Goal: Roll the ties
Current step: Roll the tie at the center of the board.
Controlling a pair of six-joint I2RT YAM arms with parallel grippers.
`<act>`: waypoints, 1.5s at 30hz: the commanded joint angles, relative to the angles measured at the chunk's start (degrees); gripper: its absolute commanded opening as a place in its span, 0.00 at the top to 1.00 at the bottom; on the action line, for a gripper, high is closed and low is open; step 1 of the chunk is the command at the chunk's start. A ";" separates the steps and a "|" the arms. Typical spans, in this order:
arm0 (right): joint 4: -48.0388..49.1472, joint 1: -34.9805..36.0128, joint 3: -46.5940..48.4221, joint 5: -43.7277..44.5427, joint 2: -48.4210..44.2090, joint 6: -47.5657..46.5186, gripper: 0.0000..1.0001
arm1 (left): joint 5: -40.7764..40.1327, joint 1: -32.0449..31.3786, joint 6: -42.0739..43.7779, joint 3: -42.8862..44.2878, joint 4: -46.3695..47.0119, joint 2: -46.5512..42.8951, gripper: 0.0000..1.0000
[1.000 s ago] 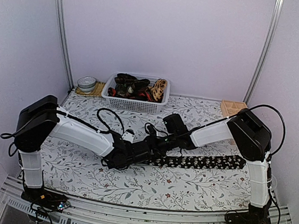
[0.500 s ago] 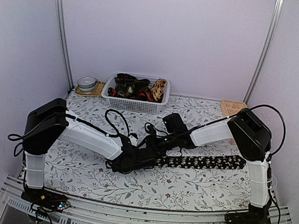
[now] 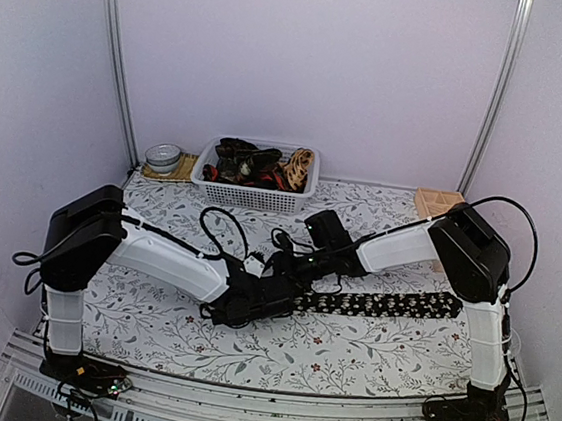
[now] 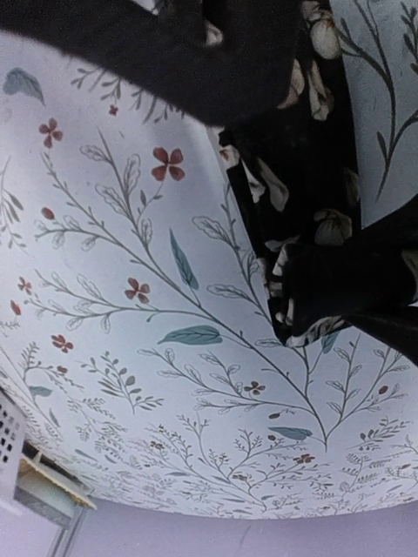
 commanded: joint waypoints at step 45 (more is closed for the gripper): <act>-11.89 -0.36 5.76 10.86 -10.08 -6.21 0.21 | 9.57 5.47 -10.25 -33.37 30.23 -44.86 0.27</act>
